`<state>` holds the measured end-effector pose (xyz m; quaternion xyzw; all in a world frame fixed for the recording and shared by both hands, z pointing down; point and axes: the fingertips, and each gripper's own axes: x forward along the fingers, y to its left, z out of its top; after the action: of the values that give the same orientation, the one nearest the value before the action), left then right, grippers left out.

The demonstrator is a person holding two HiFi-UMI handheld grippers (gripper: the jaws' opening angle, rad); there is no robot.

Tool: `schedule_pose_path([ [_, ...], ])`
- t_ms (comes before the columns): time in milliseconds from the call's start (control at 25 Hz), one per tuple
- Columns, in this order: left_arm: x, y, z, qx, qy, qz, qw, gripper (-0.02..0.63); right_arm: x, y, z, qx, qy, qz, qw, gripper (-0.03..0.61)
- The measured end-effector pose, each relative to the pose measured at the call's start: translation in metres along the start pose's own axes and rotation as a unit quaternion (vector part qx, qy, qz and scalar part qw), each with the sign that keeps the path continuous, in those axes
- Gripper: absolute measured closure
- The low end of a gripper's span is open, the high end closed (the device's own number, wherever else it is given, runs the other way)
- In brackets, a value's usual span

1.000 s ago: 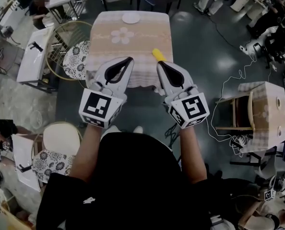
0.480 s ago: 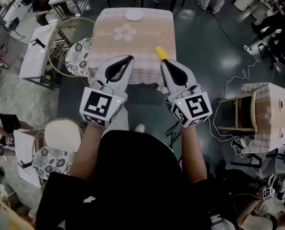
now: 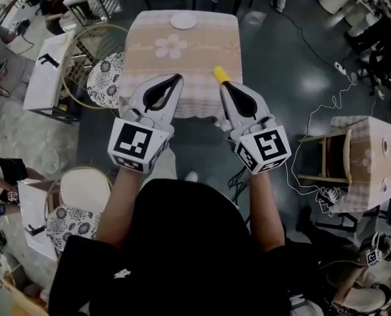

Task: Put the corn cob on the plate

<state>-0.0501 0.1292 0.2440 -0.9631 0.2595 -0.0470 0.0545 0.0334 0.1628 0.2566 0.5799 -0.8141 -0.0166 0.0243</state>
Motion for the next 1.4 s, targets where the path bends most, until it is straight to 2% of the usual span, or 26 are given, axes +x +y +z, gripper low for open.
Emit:
schedule_pose_path([
  [640,0.048,0.073,-0.008,0.0,0.004,-0.016,0.9999,0.607,0.086,-0.027,-0.01,-0.001,0.015,0.003,1.0,0.577],
  [1400,0.108,0.141,-0.032,-0.012,0.011,-0.063,0.9979,0.606,0.159,-0.068,-0.026,0.009,0.034,-0.044,0.998,0.577],
])
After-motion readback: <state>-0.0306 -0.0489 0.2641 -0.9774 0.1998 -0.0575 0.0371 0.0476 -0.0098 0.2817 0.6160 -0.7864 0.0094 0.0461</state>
